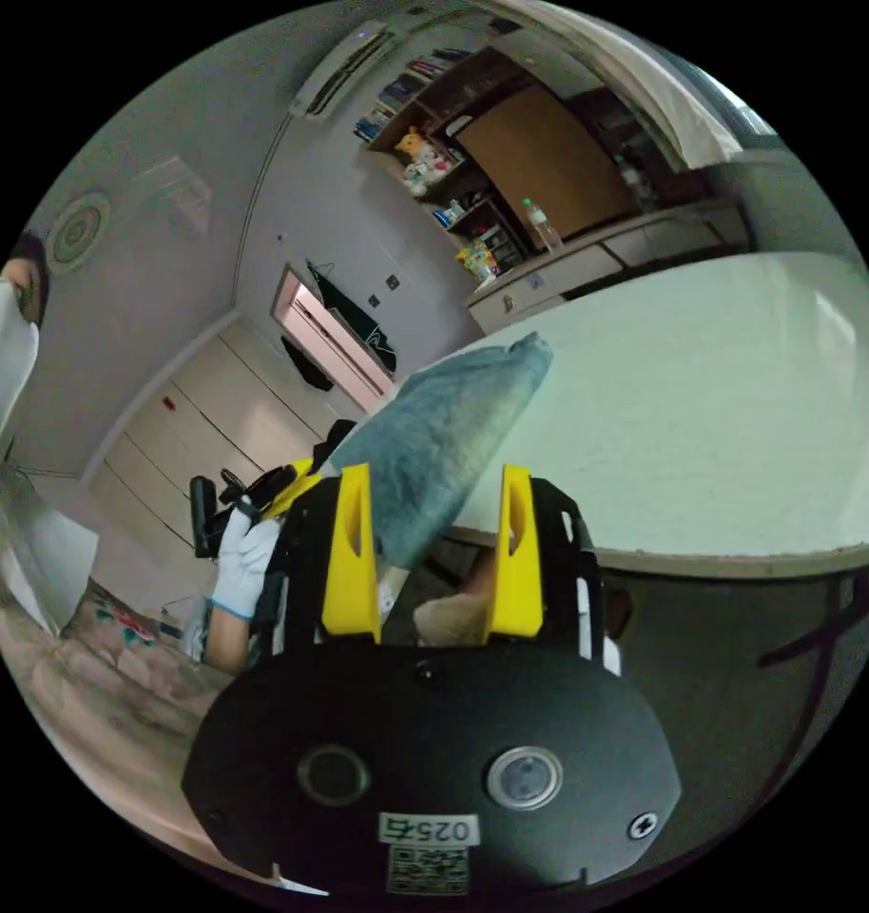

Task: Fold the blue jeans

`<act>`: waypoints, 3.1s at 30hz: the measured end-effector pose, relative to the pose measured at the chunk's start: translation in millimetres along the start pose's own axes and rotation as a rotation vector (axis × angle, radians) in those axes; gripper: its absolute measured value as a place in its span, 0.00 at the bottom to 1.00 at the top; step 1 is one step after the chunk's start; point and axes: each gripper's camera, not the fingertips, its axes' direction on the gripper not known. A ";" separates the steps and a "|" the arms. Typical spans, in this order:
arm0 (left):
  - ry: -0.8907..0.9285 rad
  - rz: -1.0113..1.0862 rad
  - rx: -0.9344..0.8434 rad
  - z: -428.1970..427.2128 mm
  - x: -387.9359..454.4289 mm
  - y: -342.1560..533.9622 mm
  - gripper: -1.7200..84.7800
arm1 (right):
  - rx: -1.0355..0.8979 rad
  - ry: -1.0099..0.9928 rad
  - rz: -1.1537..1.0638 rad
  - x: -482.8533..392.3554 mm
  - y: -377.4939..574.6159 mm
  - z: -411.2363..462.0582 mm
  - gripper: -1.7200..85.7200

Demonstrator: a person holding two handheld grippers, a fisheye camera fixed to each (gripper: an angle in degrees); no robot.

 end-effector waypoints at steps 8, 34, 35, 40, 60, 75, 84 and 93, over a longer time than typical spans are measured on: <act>0.118 0.069 -0.356 69.2 -37.9 -79.5 0.14 | -0.097 0.005 -0.043 5.8 -13.6 35.7 0.22; 0.660 0.020 -0.459 3.3 -63.9 10.5 0.21 | -0.138 -0.464 0.292 198.2 51.8 -22.6 0.27; 0.685 0.069 -0.515 11.9 -51.3 8.5 0.21 | -0.152 -0.507 0.267 196.1 47.5 -9.0 0.26; 0.771 0.099 -0.608 31.3 -29.8 13.5 0.18 | -0.200 -0.541 0.129 180.4 36.0 27.3 0.14; 0.753 0.028 -0.088 -183.7 14.3 135.6 0.10 | -0.489 -0.765 -0.122 111.1 13.4 83.5 0.08; 0.067 -0.572 0.707 -490.4 125.8 490.3 0.10 | -1.653 -1.181 -0.342 -185.6 179.1 349.4 0.08; -0.143 -0.430 0.826 -668.2 48.9 390.5 0.09 | -1.711 -1.294 -0.526 -442.0 185.6 491.4 0.08; -0.179 -0.602 0.740 -816.6 -87.1 285.9 0.09 | -1.430 -1.311 -0.588 -595.6 194.1 588.2 0.10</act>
